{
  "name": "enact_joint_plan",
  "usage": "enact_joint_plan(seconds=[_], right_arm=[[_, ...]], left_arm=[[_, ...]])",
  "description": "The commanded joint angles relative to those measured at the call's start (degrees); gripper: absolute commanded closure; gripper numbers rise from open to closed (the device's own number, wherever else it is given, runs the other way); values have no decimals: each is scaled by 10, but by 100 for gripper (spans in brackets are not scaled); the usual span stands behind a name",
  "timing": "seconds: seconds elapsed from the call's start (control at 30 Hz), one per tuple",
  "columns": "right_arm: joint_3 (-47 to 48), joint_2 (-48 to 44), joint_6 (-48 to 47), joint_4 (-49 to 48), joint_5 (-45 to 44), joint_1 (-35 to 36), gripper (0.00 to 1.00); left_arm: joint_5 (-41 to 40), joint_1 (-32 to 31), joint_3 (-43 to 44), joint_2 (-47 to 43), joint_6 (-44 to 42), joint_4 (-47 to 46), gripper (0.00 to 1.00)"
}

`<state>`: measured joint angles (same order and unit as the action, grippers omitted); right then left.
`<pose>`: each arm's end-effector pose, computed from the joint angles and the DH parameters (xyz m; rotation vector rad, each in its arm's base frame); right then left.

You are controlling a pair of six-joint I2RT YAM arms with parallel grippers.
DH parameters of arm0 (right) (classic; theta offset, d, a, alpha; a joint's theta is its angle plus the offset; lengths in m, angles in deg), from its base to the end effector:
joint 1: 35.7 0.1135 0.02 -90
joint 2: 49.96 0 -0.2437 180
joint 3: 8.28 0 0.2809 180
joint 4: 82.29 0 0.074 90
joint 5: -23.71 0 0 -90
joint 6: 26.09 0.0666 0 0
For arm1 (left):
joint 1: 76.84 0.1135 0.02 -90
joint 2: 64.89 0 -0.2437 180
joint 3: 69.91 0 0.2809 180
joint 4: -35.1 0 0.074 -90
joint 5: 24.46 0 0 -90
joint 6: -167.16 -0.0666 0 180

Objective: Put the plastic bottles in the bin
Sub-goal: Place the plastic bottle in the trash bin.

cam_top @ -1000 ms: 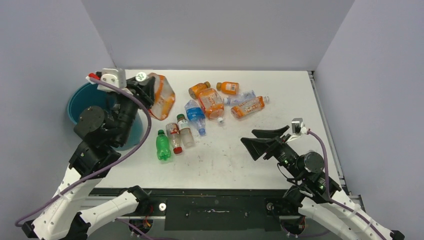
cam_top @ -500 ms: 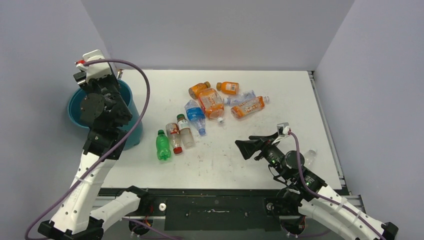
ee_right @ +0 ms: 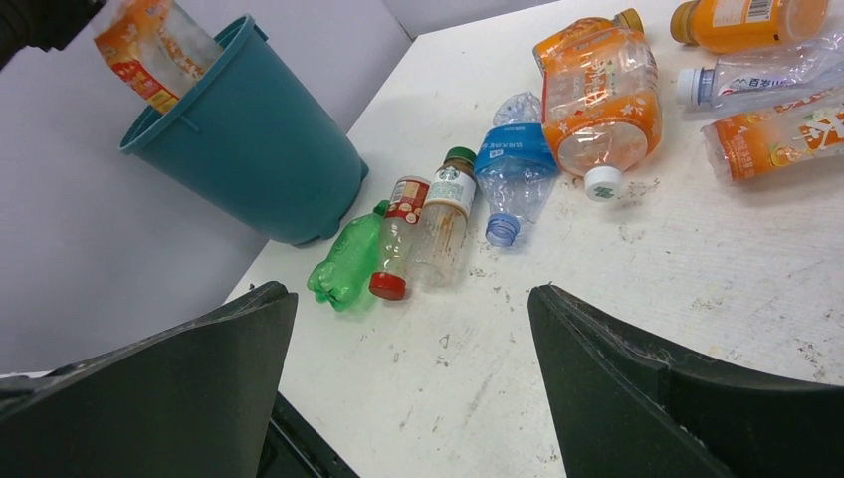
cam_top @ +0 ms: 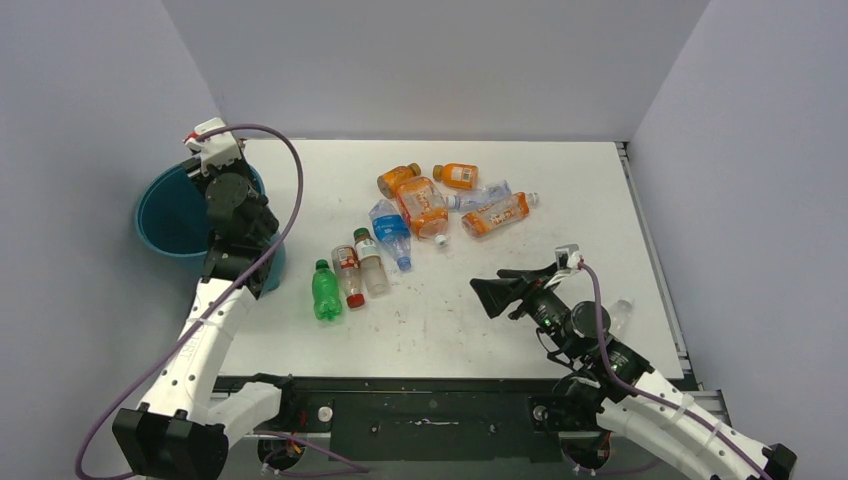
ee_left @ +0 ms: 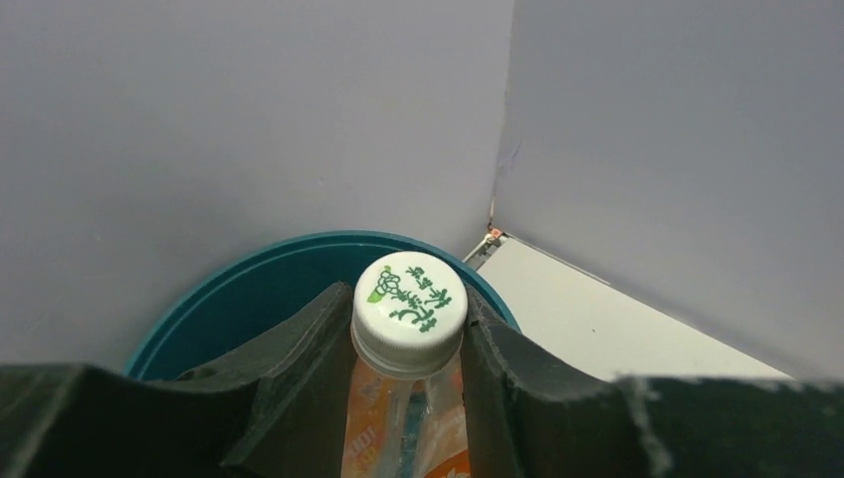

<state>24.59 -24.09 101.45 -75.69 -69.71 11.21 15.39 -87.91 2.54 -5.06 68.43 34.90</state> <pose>0.1532 0.1580 0.2550 -0.0866 1.6732 1.0963 0.2899 -0.0046 0.4114 -0.5079 1.3596 0.5537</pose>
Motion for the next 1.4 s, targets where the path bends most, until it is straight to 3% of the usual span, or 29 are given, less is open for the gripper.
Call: enact_joint_plan(seconds=[0.0, 0.07, 0.2, 0.3, 0.37, 0.53, 0.67, 0.83, 0.93, 1.0, 1.17, 1.37], right_arm=[[5, -16, -7, -11, -10, 3, 10], [5, -11, -8, -10, -12, 2, 10], [12, 1, -14, -11, -13, 3, 10], [26, 8, -23, 1, -23, 2, 10], [37, 15, -27, 13, -45, 3, 10], [75, 42, -33, 52, -140, 3, 10], [133, 114, -37, 151, -227, 2, 10], [128, 159, -13, 193, -294, -5, 10], [104, 175, 4, 160, -252, -60, 10], [91, 200, 23, 120, -179, -129, 9], [44, 307, 138, -64, 1, -292, 8], [92, 508, 249, -205, 48, -310, 9]], left_arm=[[38, 6, 5, -11, 74, 5, 60], [46, 6, 8, -20, 81, 11, 32], [64, 4, 38, -37, 84, 42, 11], [85, -10, 72, -51, 84, 76, 3], [102, -32, 94, -63, 101, 97, 4], [200, -156, 144, -65, 124, 198, 4], [300, -255, 142, -43, 141, 283, 4], [437, -280, 66, -59, 190, 309, 4], [477, -279, 1, -86, 199, 279, 4], [472, -278, -46, -105, 195, 249, 4], [462, -278, -149, -143, 207, 185, 4], [441, -273, -176, -167, 234, 164, 4]])
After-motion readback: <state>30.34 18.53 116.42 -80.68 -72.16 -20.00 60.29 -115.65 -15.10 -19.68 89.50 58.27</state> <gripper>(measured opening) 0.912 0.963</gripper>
